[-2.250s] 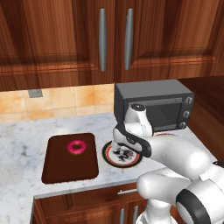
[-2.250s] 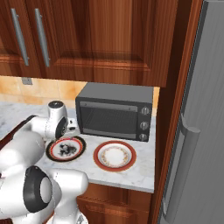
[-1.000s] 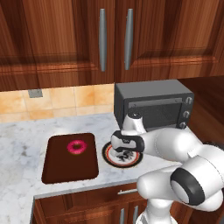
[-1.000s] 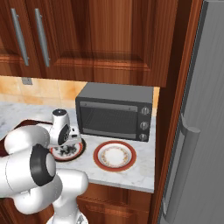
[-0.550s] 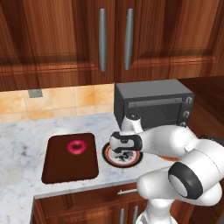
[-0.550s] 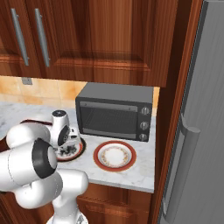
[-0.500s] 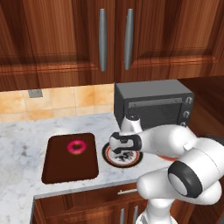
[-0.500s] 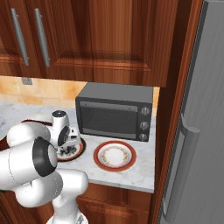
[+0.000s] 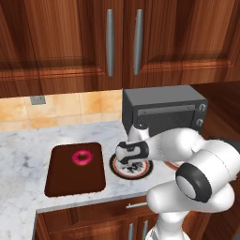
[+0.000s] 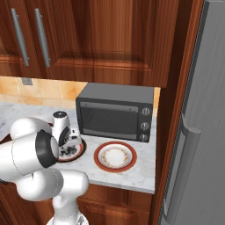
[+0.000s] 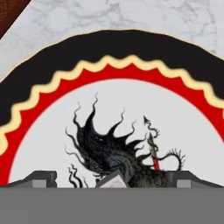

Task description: Move the dessert items from the plates to the tray.

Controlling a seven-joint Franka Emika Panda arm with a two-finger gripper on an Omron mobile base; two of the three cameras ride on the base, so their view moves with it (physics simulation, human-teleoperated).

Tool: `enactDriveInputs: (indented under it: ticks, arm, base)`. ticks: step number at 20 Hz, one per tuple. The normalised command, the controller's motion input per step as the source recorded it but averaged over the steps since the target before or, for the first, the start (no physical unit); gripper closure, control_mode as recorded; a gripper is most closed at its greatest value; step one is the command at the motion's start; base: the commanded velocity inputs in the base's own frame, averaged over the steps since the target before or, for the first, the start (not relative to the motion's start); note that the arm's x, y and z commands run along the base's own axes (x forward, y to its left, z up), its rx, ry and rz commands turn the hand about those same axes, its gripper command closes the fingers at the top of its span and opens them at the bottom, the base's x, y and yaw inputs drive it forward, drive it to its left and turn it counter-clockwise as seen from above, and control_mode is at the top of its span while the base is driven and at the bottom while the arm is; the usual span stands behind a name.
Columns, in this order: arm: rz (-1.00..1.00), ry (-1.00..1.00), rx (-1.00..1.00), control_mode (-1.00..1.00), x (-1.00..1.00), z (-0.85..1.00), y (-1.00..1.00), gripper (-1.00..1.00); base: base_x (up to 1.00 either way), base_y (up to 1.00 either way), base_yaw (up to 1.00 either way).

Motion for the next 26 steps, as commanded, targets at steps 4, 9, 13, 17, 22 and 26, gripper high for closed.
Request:
enactDriveInputs:
  ticks: [4, 9, 13, 17, 22, 26]
  arm:
    - [0.0, 0.0, 0.0, -1.0, 0.02, -0.02, 0.0, -1.0]
    - [0.0, 0.0, 0.0, -1.0, 0.0, -0.09, 0.0, -1.0]
    - [0.0, 0.01, 0.0, -1.0, 0.0, 0.0, 0.0, -1.0]
    - [0.0, 0.0, 0.0, -1.0, 0.0, 0.0, 0.0, 1.0]
    - [0.0, 0.0, 0.0, -1.0, 0.0, 0.0, 0.0, 1.0]
    - [0.0, 0.0, 0.0, -1.0, 0.0, 0.0, 0.0, 1.0]
  base:
    - [0.0, 0.0, 0.0]
    - [0.0, 0.0, 0.0]
    - [0.0, 0.0, 0.0]
    - [0.0, 0.0, 0.0]
    - [0.0, 0.0, 0.0]
    - [0.0, 0.0, 0.0]
